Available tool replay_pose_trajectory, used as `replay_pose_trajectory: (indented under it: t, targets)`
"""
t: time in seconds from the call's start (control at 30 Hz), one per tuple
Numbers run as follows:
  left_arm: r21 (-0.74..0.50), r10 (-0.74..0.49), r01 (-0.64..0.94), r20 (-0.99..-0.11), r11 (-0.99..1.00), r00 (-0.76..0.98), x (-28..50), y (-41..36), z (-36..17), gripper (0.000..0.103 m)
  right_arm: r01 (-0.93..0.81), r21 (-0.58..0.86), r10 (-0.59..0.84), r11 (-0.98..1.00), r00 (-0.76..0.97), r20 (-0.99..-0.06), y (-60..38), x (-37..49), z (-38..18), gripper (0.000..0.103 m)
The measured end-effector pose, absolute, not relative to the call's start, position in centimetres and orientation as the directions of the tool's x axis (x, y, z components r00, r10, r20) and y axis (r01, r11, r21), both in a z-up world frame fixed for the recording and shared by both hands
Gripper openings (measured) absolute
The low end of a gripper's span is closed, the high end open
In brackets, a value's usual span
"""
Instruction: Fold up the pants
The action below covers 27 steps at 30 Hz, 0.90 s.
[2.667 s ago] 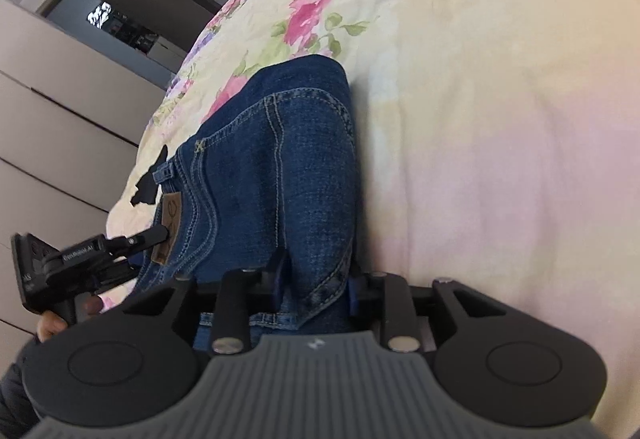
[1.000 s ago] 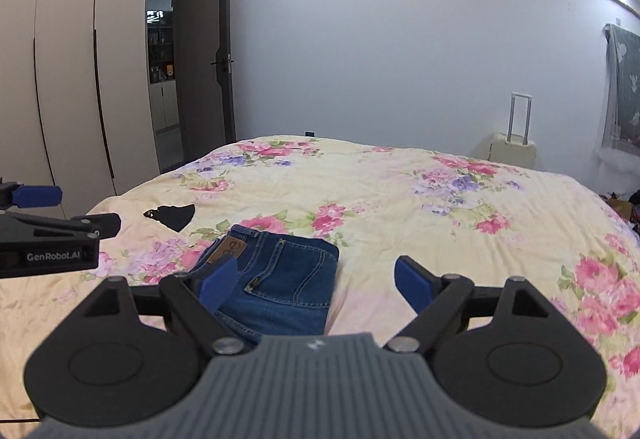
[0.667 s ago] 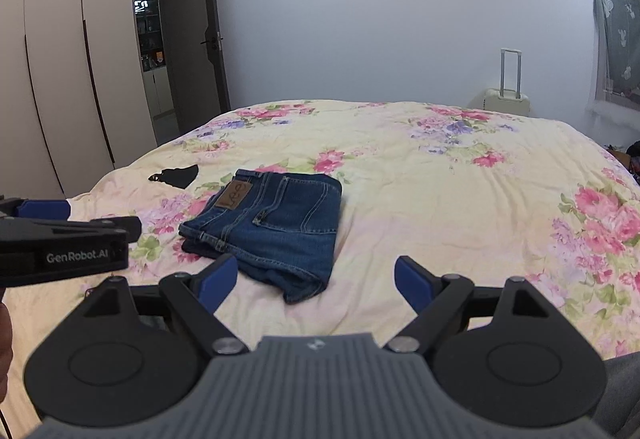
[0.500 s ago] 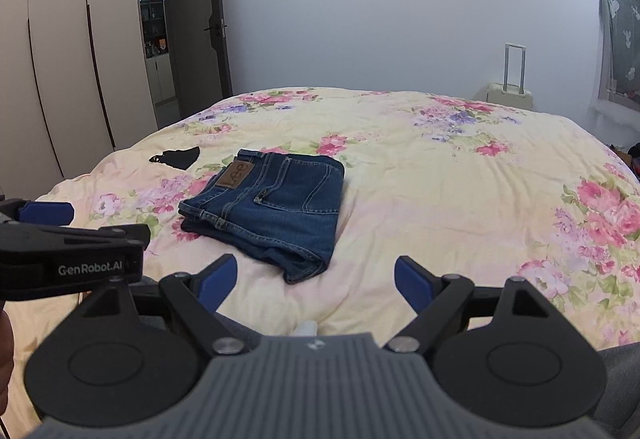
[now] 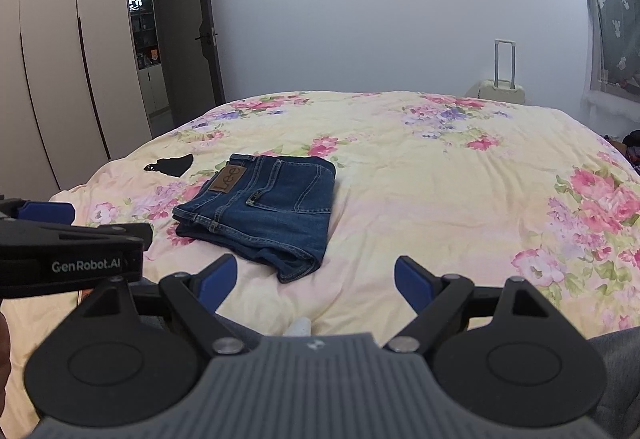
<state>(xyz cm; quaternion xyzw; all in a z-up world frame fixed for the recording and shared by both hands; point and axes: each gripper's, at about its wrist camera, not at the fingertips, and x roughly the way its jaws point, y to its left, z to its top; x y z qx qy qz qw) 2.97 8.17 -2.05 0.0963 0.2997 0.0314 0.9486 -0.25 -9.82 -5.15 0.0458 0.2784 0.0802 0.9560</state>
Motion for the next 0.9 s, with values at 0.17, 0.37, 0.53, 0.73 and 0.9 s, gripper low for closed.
replay_pose_trajectory:
  t: [0.17,0.37,0.53,0.73,0.9]
  targets:
    - [0.2,0.112,0.004,-0.568,0.98,0.816,3.04,8.18,-2.09,0.095,-0.126,0.136,0.179,0.983,0.832,-0.524,-9.92,-0.13,-5.05,0.082]
    - [0.198,0.116,-0.001,-0.567,0.98,0.816,2.99,8.35,-2.03,0.095,-0.127,0.136,0.18,0.983,0.833,-0.524,-9.97,-0.25,-5.04,0.082]
    - [0.198,0.113,0.002,-0.565,0.98,0.818,2.98,8.31,-1.96,0.095,-0.127,0.135,0.18,0.983,0.833,-0.524,-9.94,-0.24,-5.06,0.082]
    - [0.196,0.107,0.007,-0.562,0.981,0.82,2.89,8.23,-1.87,0.095,-0.127,0.136,0.18,0.983,0.833,-0.523,-9.95,-0.28,-5.03,0.082]
    - [0.196,0.106,0.008,-0.562,0.981,0.82,2.9,8.15,-1.8,0.095,-0.128,0.136,0.18,0.983,0.833,-0.523,-9.96,-0.29,-5.02,0.082]
